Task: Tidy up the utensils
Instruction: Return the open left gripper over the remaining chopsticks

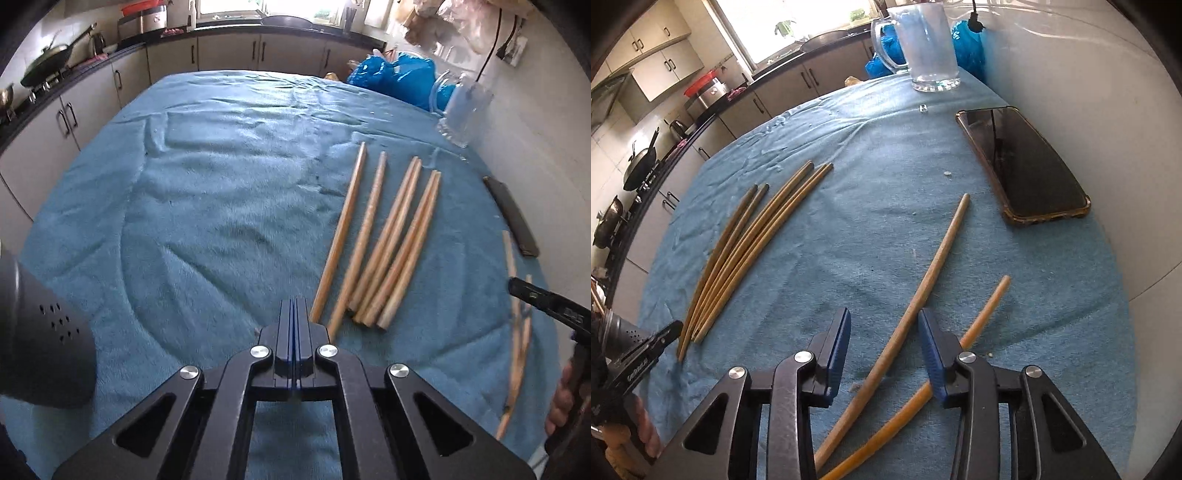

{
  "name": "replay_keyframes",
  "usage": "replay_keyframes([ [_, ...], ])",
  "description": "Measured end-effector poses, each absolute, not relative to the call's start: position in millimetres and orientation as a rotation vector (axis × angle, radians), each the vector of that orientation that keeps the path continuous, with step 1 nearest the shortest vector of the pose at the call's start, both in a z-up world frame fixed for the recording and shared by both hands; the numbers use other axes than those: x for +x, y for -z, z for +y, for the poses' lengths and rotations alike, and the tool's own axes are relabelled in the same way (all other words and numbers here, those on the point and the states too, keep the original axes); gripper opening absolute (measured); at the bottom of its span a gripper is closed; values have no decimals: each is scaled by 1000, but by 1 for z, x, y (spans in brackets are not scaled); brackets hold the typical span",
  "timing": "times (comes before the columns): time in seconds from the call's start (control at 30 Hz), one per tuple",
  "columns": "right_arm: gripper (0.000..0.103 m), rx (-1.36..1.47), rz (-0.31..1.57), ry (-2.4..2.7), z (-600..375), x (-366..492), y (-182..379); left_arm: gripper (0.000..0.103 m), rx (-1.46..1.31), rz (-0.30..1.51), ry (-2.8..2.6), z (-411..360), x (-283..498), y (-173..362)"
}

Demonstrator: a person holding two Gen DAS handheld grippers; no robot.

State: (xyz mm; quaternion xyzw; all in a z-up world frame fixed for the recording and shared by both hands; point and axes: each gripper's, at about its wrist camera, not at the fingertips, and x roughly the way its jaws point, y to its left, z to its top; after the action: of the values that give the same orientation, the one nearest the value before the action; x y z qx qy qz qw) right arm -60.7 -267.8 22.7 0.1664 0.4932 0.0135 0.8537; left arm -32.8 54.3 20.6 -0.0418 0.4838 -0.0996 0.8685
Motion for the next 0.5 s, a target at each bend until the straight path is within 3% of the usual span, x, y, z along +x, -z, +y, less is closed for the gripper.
replay_keyframes([
  [0.3,36,364,1042,-69,-252,-54,-23,0,-175,922,335,56,-36,-38],
  [0.5,36,372,1038,-77,-251,-54,-22,0,-87,956,344,35,-20,-22],
])
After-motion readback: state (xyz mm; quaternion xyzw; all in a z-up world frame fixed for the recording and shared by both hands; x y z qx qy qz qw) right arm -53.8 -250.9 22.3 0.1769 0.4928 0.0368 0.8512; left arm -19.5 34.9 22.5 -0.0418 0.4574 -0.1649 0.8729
